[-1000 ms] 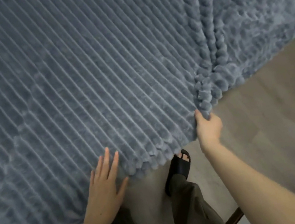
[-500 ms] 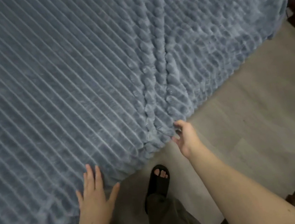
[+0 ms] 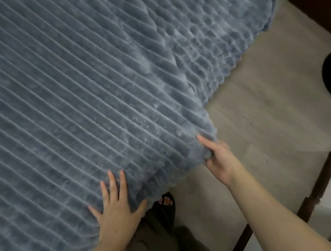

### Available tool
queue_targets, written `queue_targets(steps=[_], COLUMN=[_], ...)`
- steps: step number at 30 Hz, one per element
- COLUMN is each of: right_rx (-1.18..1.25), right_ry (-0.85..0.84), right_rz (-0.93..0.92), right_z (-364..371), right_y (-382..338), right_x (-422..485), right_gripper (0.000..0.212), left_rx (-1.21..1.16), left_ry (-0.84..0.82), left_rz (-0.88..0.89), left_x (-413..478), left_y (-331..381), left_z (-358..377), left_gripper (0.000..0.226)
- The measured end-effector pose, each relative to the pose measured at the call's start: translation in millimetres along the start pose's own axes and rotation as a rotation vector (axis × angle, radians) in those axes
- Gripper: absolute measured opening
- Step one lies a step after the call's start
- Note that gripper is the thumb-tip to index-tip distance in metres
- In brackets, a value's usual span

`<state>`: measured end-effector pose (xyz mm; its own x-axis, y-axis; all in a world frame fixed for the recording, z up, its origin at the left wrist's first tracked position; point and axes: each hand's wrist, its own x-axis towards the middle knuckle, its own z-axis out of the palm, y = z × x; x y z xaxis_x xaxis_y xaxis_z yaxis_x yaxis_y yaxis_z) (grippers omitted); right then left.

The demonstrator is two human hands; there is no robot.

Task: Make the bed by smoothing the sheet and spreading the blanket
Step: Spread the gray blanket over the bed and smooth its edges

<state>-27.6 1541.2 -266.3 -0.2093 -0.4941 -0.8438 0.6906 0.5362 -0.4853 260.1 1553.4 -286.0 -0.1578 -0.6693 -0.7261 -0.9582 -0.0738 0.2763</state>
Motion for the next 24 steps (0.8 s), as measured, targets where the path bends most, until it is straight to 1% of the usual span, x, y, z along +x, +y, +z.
queue_targets(steps=[4,5,6,7,9,10,12,14,16,19,22,24], right_rx=[-0.258,-0.339,-0.405,-0.440,-0.417,-0.385,-0.356,-0.326,-0.252,-0.198,-0.269,-0.326], right_ry=[0.500,0.580,0.620,0.631,0.603,0.580,0.508,0.417,0.366,0.387,0.404,0.390], right_rz=[0.150,0.190,0.220,0.228,0.163,0.114,0.040,0.008,-0.003,0.010,0.044,0.061], right_z=[-32,-35,-37,-37,-26,-16,4,27,46,64,60,42], right_y=[7,9,8,4,-16,-31,-67,-104,-138,-171,-183,-187], right_x=[12,17,25,33,51,61,79,99,119,145,158,156], right_gripper=[0.031,0.029,0.026,0.025,0.027,0.029,0.034,0.042,0.042,0.036,0.036,0.025], left_rx=[-0.018,-0.019,-0.024,-0.031,-0.076,-0.117,-0.194,-0.229,-0.230,-0.206,-0.159,-0.154], left_ry=[-0.087,-0.062,0.011,0.116,0.281,0.284,0.187,0.128,0.087,0.090,0.114,0.110], left_rz=[-0.087,-0.121,-0.131,-0.109,-0.011,0.036,0.116,0.183,0.248,0.337,0.386,0.407], left_x=[0,-1,1,4,18,28,50,75,100,132,158,170], left_y=[7,12,20,28,43,50,71,93,118,153,184,203], left_z=[-6,-8,-13,-19,-34,-41,-58,-75,-92,-116,-133,-141], left_gripper=[0.091,0.088,0.082,0.073,0.054,0.054,0.065,0.070,0.072,0.071,0.069,0.069])
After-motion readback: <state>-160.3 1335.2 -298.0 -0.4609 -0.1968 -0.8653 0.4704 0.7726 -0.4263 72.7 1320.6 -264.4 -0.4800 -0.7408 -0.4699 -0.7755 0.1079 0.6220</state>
